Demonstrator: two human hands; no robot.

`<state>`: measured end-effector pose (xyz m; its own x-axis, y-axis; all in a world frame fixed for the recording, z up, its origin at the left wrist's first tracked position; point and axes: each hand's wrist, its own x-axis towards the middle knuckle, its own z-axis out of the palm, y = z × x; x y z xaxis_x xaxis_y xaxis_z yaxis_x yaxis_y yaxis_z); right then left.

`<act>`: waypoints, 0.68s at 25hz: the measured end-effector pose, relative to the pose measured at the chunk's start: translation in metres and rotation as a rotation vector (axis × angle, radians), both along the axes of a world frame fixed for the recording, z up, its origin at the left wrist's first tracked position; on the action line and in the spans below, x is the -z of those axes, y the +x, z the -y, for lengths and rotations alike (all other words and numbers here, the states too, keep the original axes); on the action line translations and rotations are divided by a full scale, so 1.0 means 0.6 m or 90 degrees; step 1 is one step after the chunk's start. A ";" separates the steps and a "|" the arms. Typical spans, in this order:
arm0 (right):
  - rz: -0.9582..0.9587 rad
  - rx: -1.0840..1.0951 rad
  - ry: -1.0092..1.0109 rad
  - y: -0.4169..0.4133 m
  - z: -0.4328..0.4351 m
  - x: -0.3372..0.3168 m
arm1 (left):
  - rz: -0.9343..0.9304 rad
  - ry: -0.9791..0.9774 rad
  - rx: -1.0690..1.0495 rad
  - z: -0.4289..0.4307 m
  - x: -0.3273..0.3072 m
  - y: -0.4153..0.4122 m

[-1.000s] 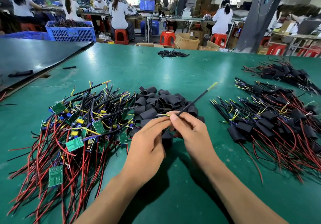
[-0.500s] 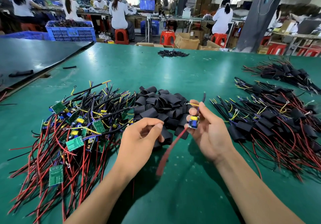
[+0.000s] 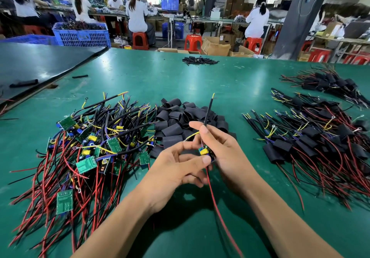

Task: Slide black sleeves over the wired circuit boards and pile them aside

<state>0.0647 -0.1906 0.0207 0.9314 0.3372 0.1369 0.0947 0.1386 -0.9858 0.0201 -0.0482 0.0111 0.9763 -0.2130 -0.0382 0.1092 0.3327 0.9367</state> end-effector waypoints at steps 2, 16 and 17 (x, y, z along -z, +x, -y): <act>0.070 0.152 -0.098 0.008 0.003 0.006 | -0.004 0.019 -0.005 -0.003 -0.003 0.001; 0.066 0.195 -0.546 0.045 0.065 0.038 | 0.151 -0.018 -0.343 -0.029 -0.011 0.014; 0.080 0.183 -0.565 0.043 0.064 0.038 | 0.153 0.002 -0.358 -0.028 -0.011 0.014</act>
